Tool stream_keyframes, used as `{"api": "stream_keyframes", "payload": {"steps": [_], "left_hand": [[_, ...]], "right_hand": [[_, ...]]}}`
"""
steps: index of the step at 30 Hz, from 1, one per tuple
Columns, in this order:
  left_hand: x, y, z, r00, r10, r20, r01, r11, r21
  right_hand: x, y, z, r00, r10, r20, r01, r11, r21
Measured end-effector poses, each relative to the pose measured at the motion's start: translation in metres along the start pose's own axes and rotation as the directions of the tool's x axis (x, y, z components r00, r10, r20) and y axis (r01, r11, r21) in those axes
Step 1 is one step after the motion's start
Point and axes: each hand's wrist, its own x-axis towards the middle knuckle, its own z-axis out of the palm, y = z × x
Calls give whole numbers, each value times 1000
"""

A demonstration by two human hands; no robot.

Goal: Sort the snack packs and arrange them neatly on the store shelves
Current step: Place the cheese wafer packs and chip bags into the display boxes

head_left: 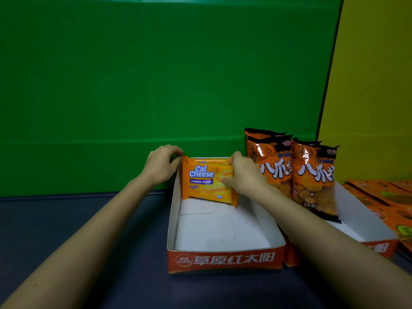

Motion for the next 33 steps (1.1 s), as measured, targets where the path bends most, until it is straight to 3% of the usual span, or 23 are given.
{"api": "stream_keyframes", "payload": {"steps": [4,10,16,23,33], "left_hand": [[-9,-7,-8,998,-27,-49,31,996,78],[-37,-21,-24,999,-34,-40,40,981,191],[-76,-36,-52,994,-76,-75,92,963,254],[-137,-66,-109,978,-172,-122,205,910,360],[-264,-155,-237,931,-337,-142,360,770,528]], "right_hand": [[0,-2,3,992,-96,-78,85,988,-126],[0,-3,2,978,-195,-80,168,950,-263],[-5,-33,-13,935,-353,-21,347,926,-149],[-25,-126,-7,799,-598,56,599,801,4],[-93,-289,53,678,-720,148,712,694,110]]}}
